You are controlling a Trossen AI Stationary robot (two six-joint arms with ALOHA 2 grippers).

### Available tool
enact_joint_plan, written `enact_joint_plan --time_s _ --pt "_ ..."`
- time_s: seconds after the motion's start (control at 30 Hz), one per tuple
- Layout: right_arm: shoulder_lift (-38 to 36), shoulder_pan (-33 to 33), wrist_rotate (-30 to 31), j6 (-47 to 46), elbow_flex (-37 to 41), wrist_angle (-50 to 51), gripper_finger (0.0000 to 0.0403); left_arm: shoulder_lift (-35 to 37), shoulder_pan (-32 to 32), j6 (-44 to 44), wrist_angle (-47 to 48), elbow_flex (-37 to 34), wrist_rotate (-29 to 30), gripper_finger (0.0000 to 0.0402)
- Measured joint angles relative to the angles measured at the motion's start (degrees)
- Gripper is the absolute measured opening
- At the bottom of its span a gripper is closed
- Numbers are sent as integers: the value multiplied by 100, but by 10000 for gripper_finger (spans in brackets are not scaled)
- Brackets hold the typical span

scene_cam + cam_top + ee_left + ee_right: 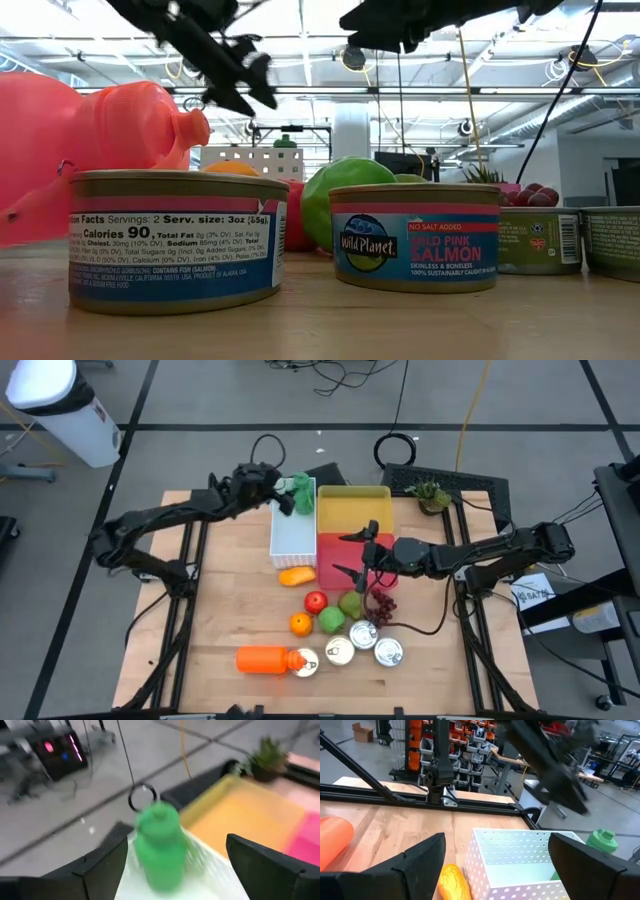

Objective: Pick & Place Food Item
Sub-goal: Put the orange water bottle into the white bin

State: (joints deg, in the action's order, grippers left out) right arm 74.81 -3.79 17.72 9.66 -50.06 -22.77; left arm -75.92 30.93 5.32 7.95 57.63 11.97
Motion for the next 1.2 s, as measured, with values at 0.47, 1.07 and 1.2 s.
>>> enact_joint_plan --time_s 0.47,1.07,1.2 --pt "0 -2 11 -152 0 81 336 1527 -3794 2249 3396 0 -764 347" --pt "-2 62 20 -292 0 29 336 -809 -6127 1842 1533 -4 -316 347" --pt "-2 85 20 -268 0 28 336 -926 -5908 2394 1426 -2 -605 347"
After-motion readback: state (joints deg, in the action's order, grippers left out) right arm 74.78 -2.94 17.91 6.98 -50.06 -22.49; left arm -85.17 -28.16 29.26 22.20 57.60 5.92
